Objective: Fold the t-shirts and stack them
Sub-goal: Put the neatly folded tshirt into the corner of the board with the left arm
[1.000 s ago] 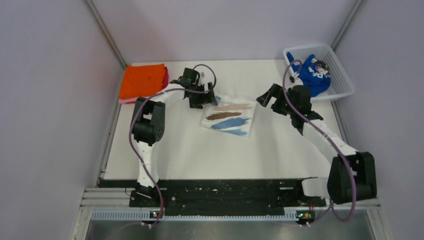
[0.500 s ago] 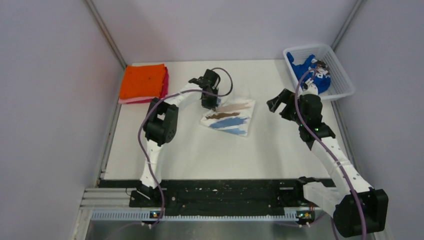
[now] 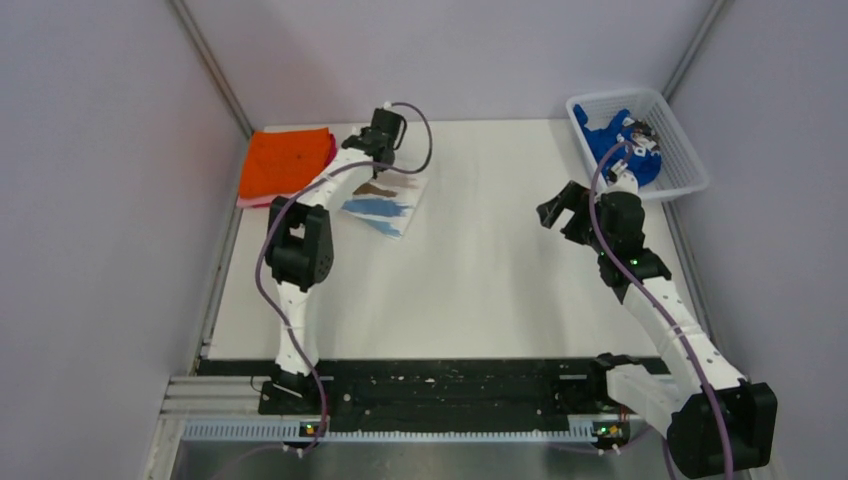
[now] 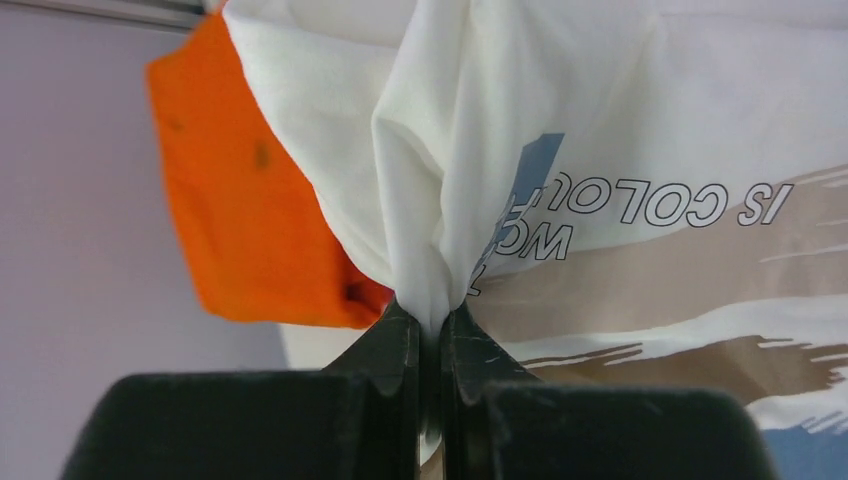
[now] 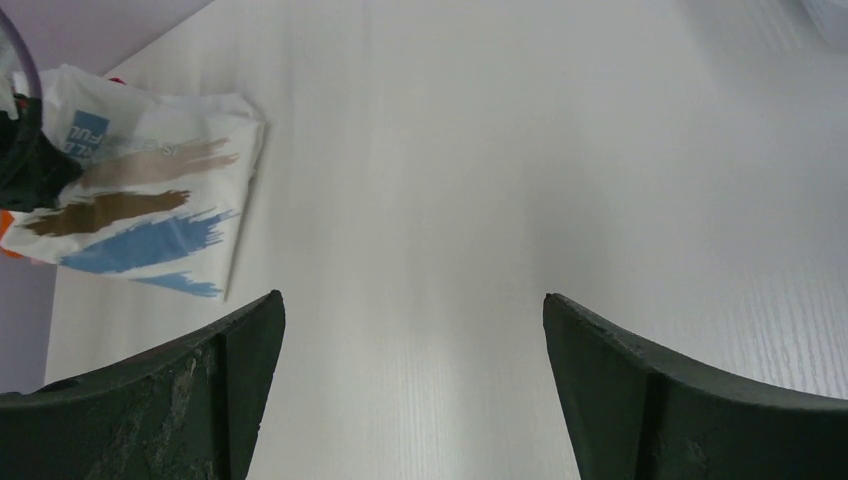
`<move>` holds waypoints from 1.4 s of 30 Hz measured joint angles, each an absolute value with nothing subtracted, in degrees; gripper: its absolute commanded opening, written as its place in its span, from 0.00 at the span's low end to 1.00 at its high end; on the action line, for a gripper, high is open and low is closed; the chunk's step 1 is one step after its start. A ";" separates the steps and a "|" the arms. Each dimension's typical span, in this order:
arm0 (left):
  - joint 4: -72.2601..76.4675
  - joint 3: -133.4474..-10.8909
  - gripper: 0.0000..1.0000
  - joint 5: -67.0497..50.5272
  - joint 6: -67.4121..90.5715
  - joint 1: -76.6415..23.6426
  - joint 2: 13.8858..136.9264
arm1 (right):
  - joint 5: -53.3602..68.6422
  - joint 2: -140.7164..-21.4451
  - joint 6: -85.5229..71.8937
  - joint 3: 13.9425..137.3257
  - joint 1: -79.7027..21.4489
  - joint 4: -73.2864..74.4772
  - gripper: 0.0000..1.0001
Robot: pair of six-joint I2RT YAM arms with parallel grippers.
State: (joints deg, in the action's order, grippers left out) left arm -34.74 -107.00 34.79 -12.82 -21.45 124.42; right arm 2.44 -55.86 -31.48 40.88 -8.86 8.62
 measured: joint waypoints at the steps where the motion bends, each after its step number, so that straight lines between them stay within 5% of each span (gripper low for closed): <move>1: -34.22 -107.28 0.00 35.59 -14.50 -20.49 123.87 | 2.35 -55.86 -31.46 40.88 -8.86 8.62 0.99; 19: -27.07 -117.34 0.00 35.83 -26.76 -9.17 115.63 | 0.40 -55.86 -31.03 40.88 -8.86 9.72 0.99; 38: -24.77 -120.90 0.00 30.55 -22.57 1.43 123.42 | -3.40 -55.13 -30.65 40.88 -8.86 10.81 0.99; 40: -23.64 -120.92 0.11 30.48 -22.26 3.64 125.21 | -3.75 -55.18 -30.59 40.88 -8.86 10.83 0.99; 41: -23.18 -120.95 0.33 30.50 -22.00 4.67 126.02 | -3.90 -55.18 -30.57 40.88 -8.86 10.87 0.99; 42: -22.87 -121.08 0.67 30.52 -21.65 5.58 126.76 | -4.08 -55.18 -30.55 40.88 -8.86 10.92 0.99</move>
